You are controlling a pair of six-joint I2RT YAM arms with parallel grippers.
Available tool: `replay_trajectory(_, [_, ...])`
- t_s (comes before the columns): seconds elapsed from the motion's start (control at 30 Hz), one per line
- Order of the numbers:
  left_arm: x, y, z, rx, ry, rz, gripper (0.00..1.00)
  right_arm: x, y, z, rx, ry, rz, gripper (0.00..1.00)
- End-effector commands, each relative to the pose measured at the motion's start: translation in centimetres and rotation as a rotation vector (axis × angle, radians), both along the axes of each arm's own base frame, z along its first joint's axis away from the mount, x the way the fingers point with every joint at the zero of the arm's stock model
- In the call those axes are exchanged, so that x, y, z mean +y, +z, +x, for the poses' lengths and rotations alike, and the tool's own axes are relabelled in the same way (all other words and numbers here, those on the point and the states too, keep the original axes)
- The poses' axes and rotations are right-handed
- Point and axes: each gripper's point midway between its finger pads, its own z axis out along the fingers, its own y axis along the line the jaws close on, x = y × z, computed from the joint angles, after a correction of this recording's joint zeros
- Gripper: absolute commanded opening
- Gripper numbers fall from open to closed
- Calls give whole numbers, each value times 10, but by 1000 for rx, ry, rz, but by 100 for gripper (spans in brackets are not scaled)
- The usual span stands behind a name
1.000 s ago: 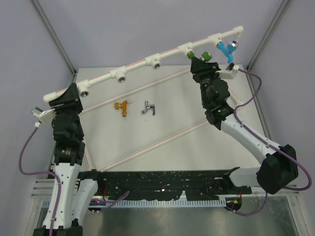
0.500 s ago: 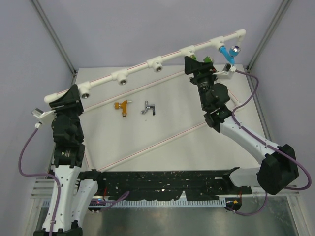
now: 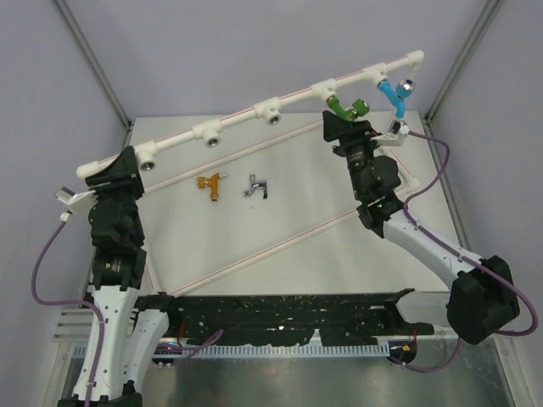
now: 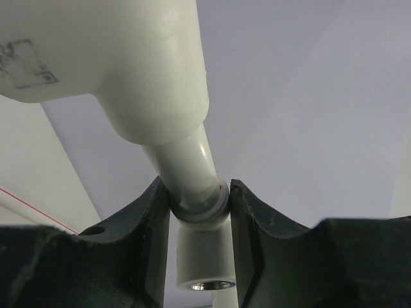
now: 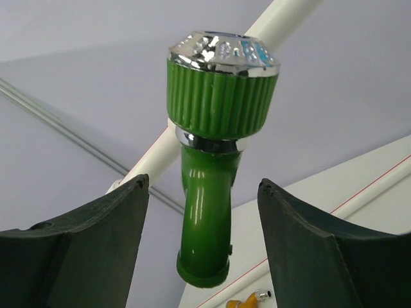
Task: Install the water faucets
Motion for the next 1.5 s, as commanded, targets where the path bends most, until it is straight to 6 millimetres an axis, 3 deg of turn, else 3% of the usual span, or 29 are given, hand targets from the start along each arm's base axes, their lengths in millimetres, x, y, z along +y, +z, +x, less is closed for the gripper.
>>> replay_trajectory(0.0, [-19, -1, 4, 9, -95, 14, 0, -14, 28, -15, -122, -25, 4, 69])
replay_trajectory(0.2, [-19, -1, 3, 8, -93, 17, 0, -23, 30, -21, -165, -53, -27, 66])
replay_trajectory(0.47, [-18, -1, 1, 8, -87, 24, 0, -32, 36, -29, -198, -65, -110, 75])
replay_trajectory(0.73, [-18, 3, -2, -2, -90, 25, 0, -27, 53, -21, -194, -11, -158, 65])
replay_trajectory(1.07, [-19, 3, -2, -4, -94, 25, 0, -25, 38, -11, -81, -8, -174, 55])
replay_trajectory(1.2, [-20, 4, -1, -6, -101, 25, 0, -26, 34, -9, -46, -5, -132, 42])
replay_trajectory(1.37, [-20, 5, -1, -8, -101, 25, 0, -24, 40, -8, -24, 20, -30, 8])
replay_trajectory(1.47, [-21, 5, -1, -7, -102, 24, 0, -21, 44, -8, 18, 49, 67, 5])
